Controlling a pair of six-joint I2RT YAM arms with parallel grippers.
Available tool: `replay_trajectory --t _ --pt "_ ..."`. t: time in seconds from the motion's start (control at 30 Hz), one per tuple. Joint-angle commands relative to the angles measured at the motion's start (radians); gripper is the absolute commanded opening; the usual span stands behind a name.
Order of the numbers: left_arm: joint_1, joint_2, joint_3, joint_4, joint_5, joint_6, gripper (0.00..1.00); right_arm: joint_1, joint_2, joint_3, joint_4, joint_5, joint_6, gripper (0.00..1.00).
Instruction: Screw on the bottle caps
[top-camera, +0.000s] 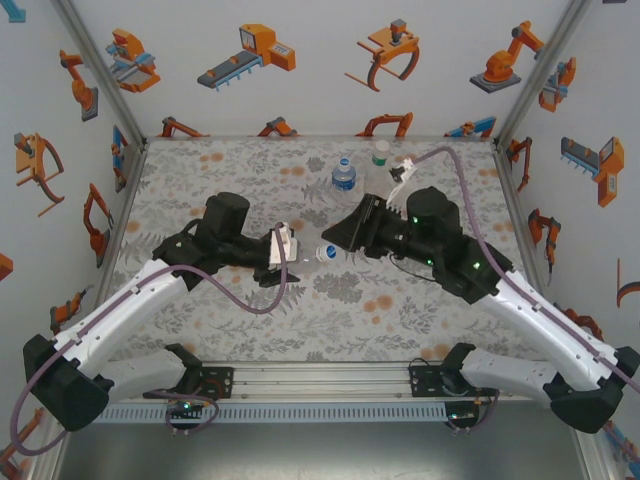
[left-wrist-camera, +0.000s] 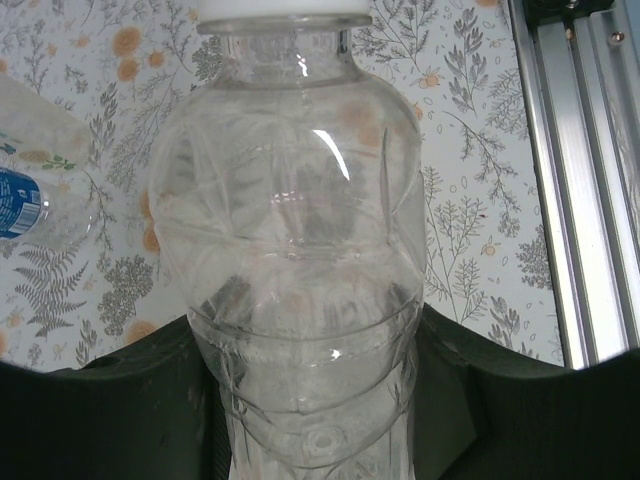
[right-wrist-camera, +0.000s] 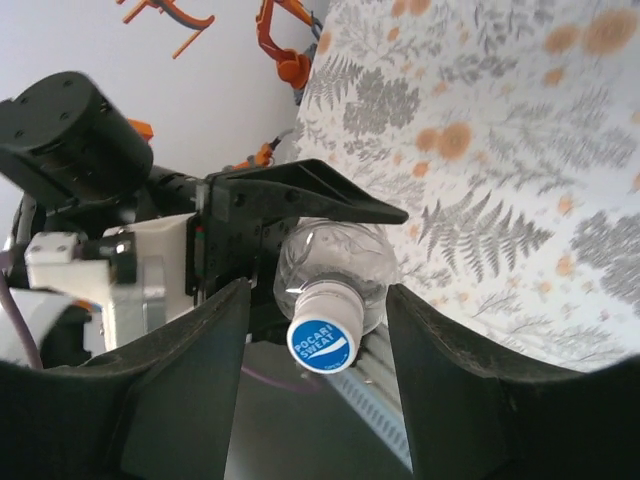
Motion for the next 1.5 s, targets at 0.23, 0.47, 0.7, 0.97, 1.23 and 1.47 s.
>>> replay_trajectory --t 0.23,0.47,0.7,0.97,1.23,1.47 --pt "-0.001 -0.011 0.022 -0.039 0.063 0.039 0.00 -0.007 0.032 0.179 -0.179 -0.330 -1.022 0.50" --pt "-0.002 -0.009 0.022 -0.048 0.073 0.040 0.00 0.005 0.023 0.130 -0.235 -0.529 -1.496 0.51" --pt "-0.003 0.006 0.035 -0.068 0.101 0.049 0.00 0.022 0.067 0.145 -0.257 -0.494 -1.642 0.52" --pt "-0.003 0.004 0.036 -0.076 0.104 0.051 0.00 0.047 0.115 0.165 -0.281 -0.494 -1.673 0.51" --pt "-0.002 0.006 0.038 -0.079 0.106 0.052 0.00 0.057 0.115 0.161 -0.265 -0.489 -1.673 0.47" --pt "-0.003 0.008 0.040 -0.081 0.106 0.051 0.00 0.058 0.113 0.168 -0.265 -0.490 -1.674 0.46"
